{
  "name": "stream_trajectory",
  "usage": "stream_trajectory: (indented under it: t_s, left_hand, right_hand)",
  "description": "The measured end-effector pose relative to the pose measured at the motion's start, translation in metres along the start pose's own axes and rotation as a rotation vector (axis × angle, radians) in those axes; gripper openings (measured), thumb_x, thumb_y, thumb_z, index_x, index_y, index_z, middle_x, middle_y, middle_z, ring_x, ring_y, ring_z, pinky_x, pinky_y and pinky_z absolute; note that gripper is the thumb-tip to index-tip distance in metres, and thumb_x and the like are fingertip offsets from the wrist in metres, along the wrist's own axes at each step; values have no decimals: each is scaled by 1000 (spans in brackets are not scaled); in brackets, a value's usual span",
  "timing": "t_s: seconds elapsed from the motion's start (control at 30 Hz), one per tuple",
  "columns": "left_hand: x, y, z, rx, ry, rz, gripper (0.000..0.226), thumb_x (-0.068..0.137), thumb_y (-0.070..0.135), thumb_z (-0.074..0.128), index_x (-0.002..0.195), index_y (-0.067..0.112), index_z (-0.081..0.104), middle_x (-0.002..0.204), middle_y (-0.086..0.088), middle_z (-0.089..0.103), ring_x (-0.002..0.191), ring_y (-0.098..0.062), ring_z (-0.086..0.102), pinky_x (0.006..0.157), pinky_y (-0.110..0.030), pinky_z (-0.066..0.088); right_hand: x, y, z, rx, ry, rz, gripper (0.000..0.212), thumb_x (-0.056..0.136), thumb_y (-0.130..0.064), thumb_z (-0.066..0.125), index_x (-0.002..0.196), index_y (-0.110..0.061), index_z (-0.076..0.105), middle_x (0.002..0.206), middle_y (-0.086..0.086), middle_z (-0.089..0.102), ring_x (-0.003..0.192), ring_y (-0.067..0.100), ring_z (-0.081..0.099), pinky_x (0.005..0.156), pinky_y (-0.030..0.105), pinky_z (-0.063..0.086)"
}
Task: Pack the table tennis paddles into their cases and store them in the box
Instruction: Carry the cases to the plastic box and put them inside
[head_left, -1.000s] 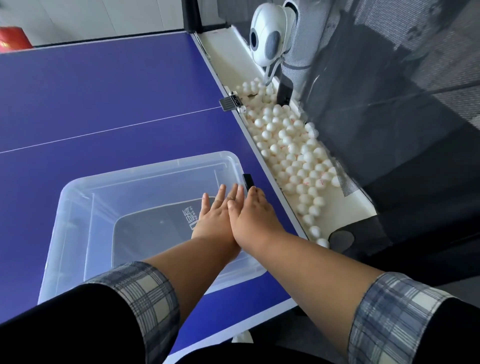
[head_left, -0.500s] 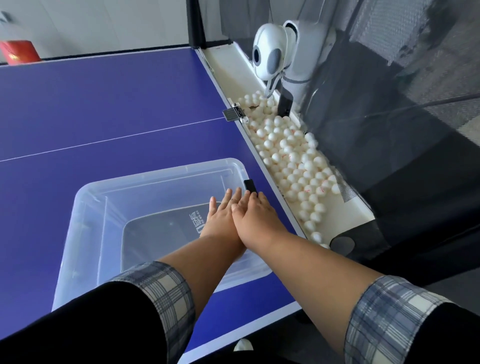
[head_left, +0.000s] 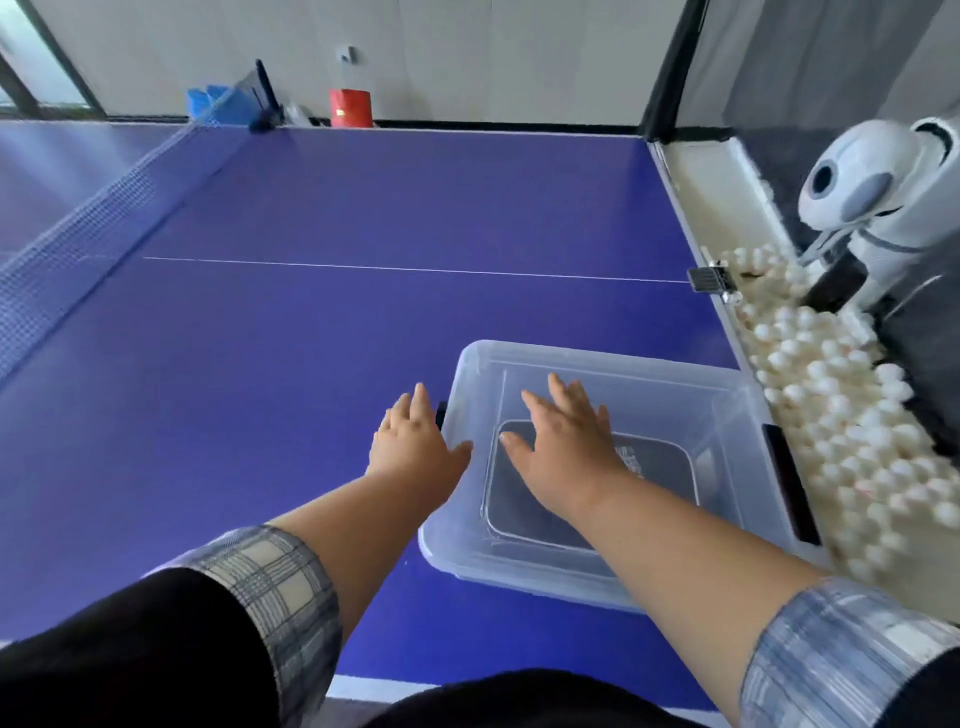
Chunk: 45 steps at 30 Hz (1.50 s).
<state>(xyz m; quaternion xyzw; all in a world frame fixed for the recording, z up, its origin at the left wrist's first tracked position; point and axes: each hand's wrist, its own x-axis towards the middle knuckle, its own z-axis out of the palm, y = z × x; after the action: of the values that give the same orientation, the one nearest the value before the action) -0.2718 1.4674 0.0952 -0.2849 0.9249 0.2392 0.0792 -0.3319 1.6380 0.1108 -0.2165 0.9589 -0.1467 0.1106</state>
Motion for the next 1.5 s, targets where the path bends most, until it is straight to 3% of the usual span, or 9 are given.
stream_trajectory:
  t_s: [0.13,0.27,0.37,0.5,0.67,1.0,1.1,1.27,1.5]
  left_hand:
    - [13,-20,-3,-462,-283,-231,111,75,64,68,156,23,3,147,-3,42,112,-21,54,81,-35,45]
    - [23,-34,9,-723,-400,-103,59,73,59,68,123,31,54,101,12,70,81,-8,70,67,-30,57]
    - [35,-42,13,-980,-410,-132,51,78,62,63,118,31,60,107,2,73,89,-16,73,73,-38,59]
    - [54,-42,15,-1303,-471,-455,35,97,54,43,110,29,64,110,-2,71,100,-25,69,72,-42,57]
    - [58,-29,20,-1208,-539,-524,37,88,57,50,92,25,66,91,7,76,84,-19,72,77,-35,56]
    - [61,-21,22,-1101,-646,-384,68,61,86,50,104,37,70,96,4,77,94,-28,73,90,-51,54]
    - [61,-19,19,-1073,-617,-374,59,66,82,47,104,42,66,93,8,77,89,-25,74,84,-50,56]
    - [60,-13,10,-992,-520,-343,39,81,75,42,85,41,62,77,10,74,74,-19,72,54,-34,56]
    - [57,-3,7,-906,-476,-285,45,89,65,39,101,28,63,85,1,70,73,-22,68,56,-35,55]
  right_hand:
    - [40,-32,20,-116,-57,3,64,97,-59,33,155,-38,17,167,1,2,153,29,-7,119,57,0]
    - [48,-32,42,-234,-71,63,69,94,-68,22,156,-41,9,168,0,-3,152,32,-9,118,59,-2]
    - [45,-28,51,-255,-16,59,66,94,-64,18,156,-41,12,168,-1,-1,153,31,-7,119,58,-2]
    - [47,-26,53,-256,8,73,65,95,-61,12,156,-39,12,168,-3,0,153,27,-4,120,56,-1]
    - [45,-27,59,-251,102,143,76,86,-67,5,156,-37,8,168,1,0,153,28,0,119,59,1]
    - [49,-26,61,-309,38,222,83,82,-71,-5,156,-33,-6,168,2,-6,153,31,-8,116,66,3]
    - [49,-26,62,-321,30,223,83,82,-70,-6,156,-32,-6,168,3,-6,153,32,-8,116,67,4]
    - [49,-26,62,-330,21,222,81,84,-70,-5,156,-32,-7,168,3,-7,153,32,-8,115,67,4]
    - [50,-27,61,-308,-16,225,70,93,-61,4,155,-32,-10,167,1,-11,152,30,-13,115,67,-1]
